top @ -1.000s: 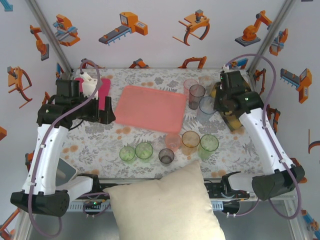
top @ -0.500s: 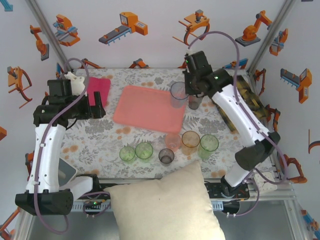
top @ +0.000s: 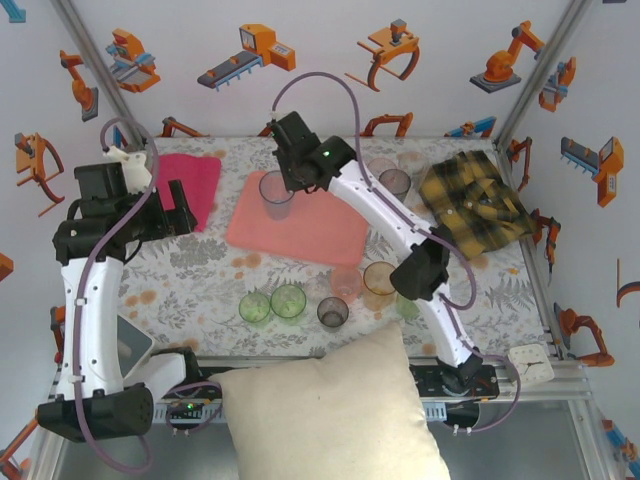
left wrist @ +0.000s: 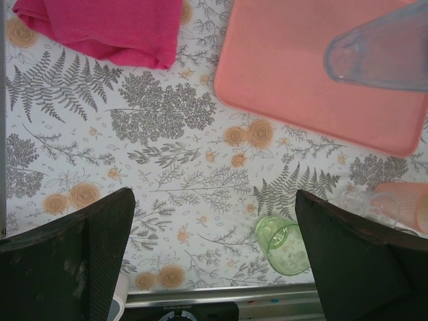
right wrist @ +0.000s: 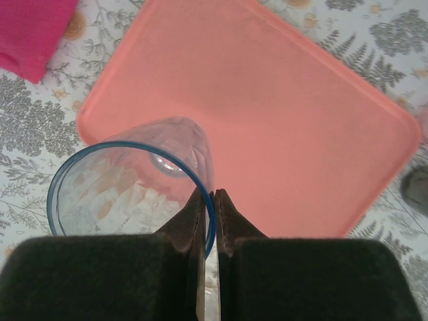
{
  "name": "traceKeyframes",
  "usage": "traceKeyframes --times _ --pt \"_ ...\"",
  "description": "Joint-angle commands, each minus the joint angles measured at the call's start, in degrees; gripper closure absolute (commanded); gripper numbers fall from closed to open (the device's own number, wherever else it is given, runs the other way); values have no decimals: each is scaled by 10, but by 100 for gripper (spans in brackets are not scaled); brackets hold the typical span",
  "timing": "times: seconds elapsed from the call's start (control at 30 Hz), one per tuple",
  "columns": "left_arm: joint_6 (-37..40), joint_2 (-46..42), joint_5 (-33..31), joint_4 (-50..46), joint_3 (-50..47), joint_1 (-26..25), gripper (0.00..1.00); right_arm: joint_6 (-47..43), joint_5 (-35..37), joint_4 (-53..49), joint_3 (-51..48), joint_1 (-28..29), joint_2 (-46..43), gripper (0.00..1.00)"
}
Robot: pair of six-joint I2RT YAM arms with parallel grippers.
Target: Place the glasses into the tray
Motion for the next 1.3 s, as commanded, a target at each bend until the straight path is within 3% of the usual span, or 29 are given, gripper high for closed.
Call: traceKeyframes --times 0.0,0.4,1.1,1.27 --pt "-13 -7 15 5 -2 9 3 23 -23 29 40 9 23 100" --pt "-14 -6 48 8 -9 18 3 34 -45 103 19 38 71 100" --pt "-11 -1 68 9 -13 18 3 46 -64 109 45 40 117 100" --pt "-11 0 73 10 -13 18 3 48 -73 108 55 40 125 91"
